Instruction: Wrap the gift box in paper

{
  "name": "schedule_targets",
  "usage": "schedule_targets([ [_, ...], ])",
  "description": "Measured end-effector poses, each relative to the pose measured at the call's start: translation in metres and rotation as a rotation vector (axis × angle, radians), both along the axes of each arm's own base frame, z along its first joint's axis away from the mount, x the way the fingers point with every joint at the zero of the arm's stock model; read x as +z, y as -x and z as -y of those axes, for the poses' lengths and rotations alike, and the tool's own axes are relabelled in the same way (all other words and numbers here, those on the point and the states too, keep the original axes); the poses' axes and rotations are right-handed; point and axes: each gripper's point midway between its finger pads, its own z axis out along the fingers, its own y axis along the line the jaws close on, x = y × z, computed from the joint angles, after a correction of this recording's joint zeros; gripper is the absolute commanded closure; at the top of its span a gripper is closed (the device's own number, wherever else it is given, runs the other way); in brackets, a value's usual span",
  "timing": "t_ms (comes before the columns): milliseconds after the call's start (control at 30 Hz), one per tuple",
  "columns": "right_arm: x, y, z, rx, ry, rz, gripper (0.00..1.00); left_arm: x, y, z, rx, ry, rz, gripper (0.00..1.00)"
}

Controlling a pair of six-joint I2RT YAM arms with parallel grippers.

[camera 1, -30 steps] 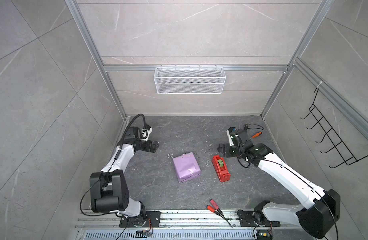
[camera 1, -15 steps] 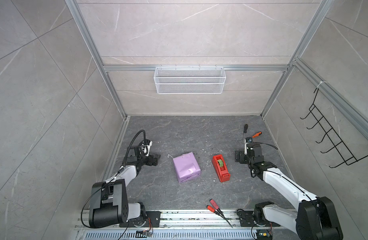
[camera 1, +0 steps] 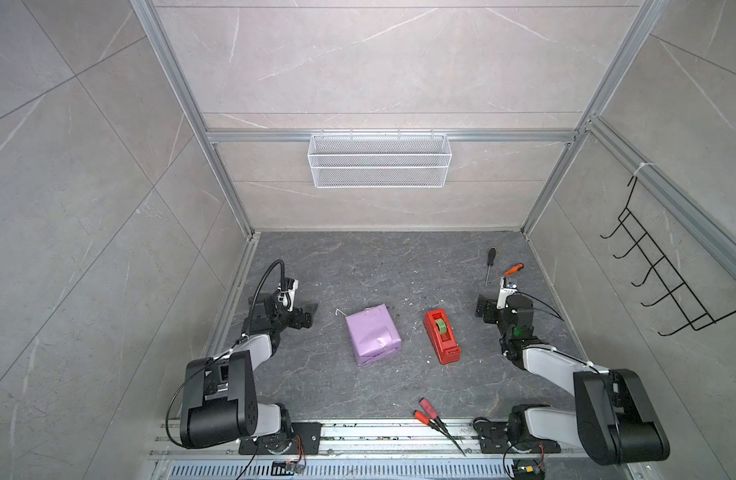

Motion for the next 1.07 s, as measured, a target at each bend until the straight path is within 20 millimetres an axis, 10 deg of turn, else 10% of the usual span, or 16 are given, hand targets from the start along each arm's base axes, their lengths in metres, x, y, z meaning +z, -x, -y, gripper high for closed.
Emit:
schedule_targets([
  [267,-0.024,-0.012,-0.009,0.049,-0.033,0.022,0.0,-0.001,-0.016,0.003,-0.028,0.104,0.005,0.0],
  [1067,-0.011,-0.017,-0.012,0.065,-0.038,0.084,0.0,0.002,-0.016,-0.016,0.094,0.114,0.09,0.0],
])
